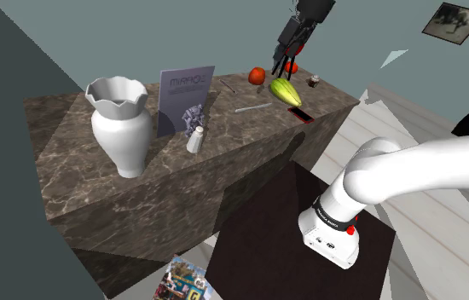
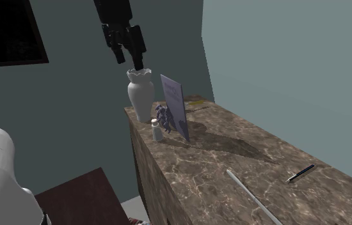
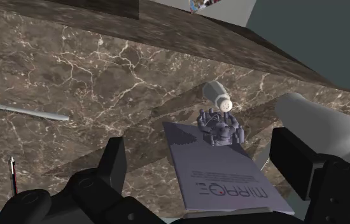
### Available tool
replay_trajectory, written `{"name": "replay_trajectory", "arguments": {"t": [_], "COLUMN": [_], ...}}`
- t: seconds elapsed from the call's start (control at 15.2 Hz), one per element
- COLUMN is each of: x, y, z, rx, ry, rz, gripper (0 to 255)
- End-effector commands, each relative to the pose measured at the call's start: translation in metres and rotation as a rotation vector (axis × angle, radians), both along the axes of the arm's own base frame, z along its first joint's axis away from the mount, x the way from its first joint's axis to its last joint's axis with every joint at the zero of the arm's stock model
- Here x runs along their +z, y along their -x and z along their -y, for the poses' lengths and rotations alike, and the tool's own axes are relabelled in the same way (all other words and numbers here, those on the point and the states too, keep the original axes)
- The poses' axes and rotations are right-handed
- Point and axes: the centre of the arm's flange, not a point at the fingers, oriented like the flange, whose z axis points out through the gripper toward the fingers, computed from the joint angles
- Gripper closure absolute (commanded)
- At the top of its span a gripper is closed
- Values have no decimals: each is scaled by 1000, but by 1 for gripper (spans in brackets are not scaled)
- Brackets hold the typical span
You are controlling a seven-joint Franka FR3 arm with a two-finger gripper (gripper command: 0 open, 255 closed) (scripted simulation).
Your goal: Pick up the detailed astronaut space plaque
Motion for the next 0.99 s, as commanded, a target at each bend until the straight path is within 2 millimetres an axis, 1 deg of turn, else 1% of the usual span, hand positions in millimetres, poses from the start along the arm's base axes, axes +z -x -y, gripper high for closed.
{"name": "replay_trajectory", "arguments": {"t": [0.0,0.46,0.92], "x": [0,-56,-114], "y": [0,-46,-105], "z": [0,-66,-118], "rx": [0,-252,-504], "ry": [0,-4,-9], "rz": [0,-44,-88], "gripper": [0,0,0]}}
